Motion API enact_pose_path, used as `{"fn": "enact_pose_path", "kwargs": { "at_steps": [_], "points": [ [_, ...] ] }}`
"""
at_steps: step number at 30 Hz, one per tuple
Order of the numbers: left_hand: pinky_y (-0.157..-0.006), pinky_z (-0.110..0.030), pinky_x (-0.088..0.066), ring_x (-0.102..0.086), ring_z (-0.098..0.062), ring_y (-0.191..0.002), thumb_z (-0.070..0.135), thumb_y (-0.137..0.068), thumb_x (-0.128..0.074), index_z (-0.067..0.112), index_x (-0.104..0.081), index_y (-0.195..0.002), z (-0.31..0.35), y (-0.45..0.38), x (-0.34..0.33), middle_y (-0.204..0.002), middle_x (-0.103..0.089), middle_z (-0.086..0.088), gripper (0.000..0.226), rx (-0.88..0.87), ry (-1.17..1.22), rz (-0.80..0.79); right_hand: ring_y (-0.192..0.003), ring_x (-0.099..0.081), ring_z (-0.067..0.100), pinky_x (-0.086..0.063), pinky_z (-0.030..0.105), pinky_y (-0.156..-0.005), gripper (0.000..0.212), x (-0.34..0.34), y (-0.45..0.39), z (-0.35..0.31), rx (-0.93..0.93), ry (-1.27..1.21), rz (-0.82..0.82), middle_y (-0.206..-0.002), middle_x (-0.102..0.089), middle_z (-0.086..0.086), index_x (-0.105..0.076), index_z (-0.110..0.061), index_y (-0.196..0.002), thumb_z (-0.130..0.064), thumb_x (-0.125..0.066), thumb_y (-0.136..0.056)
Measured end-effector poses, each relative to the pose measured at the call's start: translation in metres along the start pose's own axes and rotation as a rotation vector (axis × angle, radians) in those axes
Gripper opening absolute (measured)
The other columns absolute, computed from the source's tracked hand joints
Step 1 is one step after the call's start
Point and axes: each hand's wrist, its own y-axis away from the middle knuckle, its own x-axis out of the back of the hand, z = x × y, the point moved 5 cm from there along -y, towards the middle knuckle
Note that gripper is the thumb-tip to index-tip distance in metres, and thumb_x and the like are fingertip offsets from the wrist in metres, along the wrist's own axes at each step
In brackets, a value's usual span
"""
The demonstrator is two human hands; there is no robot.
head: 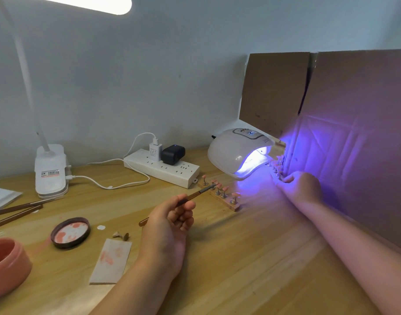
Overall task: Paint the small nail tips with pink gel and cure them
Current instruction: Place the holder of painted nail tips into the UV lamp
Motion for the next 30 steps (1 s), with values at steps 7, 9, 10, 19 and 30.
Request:
{"fn": "enact_pose_path", "kwargs": {
  "at_steps": [7,9,10,19,30],
  "points": [
    [-0.060,-0.025,-0.042,-0.056,-0.012,-0.052,0.013,-0.090,-0.051,0.006,-0.064,-0.086,0.003,0.002,-0.001,-0.062,-0.065,-0.007,0.015,-0.009,0.009,-0.001,-0.056,-0.062,0.018,-0.047,0.029,-0.055,0.031,-0.011,0.001,-0.015,0.006,-0.098,-0.191,-0.055,-0.066,0.005,-0.072,-0.013,-0.064,-0.042,-0.081,-0.070],
    [-0.060,-0.025,-0.042,-0.056,-0.013,-0.053,0.012,-0.090,-0.052,0.006,-0.064,-0.086,0.003,0.002,-0.001,-0.062,-0.065,-0.007,0.015,-0.008,0.012,-0.002,-0.052,-0.061,0.011,-0.045,0.025,-0.054,0.019,-0.014,0.005,-0.020,0.065,-0.261,-0.290,-0.057,-0.066,0.002,-0.075,-0.020,-0.075,-0.037,-0.082,-0.071],
    [-0.061,-0.025,-0.042,-0.055,-0.013,-0.053,0.012,-0.090,-0.052,0.006,-0.064,-0.087,0.003,0.002,-0.001,-0.063,-0.065,-0.008,0.015,-0.008,0.009,-0.005,-0.051,-0.059,0.007,-0.046,0.021,-0.054,0.016,-0.015,0.006,-0.023,0.105,-0.326,-0.351,-0.059,-0.067,0.001,-0.076,-0.022,-0.082,-0.035,-0.081,-0.073],
    [-0.062,-0.026,-0.043,-0.057,-0.012,-0.053,0.013,-0.091,-0.052,0.005,-0.065,-0.087,0.002,0.003,0.001,-0.064,-0.066,-0.008,0.016,-0.008,0.005,-0.003,-0.053,-0.062,0.017,-0.051,0.032,-0.062,0.020,-0.031,-0.022,-0.024,0.119,0.014,-0.434,-0.063,-0.068,-0.006,-0.071,-0.036,-0.103,-0.033,-0.054,-0.092],
    [-0.060,-0.026,-0.042,-0.057,-0.012,-0.052,0.013,-0.089,-0.053,0.005,-0.066,-0.086,0.002,0.002,0.001,-0.064,-0.065,-0.008,0.015,0.003,0.027,0.000,-0.049,-0.051,0.019,-0.041,0.025,-0.049,0.048,-0.034,-0.027,-0.034,-0.013,-0.064,-0.510,-0.062,-0.064,0.006,-0.049,-0.024,-0.135,-0.015,-0.047,-0.088]
  ]
}}
